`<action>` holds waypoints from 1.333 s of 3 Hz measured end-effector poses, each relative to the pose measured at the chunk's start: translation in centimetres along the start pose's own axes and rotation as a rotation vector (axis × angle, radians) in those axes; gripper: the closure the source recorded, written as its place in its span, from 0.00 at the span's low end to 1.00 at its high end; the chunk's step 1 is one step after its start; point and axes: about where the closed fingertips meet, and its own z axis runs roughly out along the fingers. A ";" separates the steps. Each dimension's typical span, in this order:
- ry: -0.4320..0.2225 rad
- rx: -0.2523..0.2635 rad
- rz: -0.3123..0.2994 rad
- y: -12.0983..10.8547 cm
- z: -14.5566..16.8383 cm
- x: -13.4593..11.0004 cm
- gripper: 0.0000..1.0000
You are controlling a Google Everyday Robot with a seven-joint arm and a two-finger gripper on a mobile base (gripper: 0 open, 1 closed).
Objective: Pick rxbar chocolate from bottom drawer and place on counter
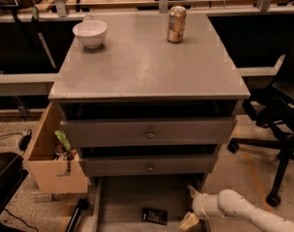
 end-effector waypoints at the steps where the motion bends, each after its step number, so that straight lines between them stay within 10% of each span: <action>1: -0.009 -0.006 -0.022 -0.1 0.5 0.1 0.00; 4: -0.062 -0.159 -0.141 1.8 7.7 -1.0 0.00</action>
Offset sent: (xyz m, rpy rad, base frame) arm 0.0097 0.0077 -0.0090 0.0198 -0.0159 0.0492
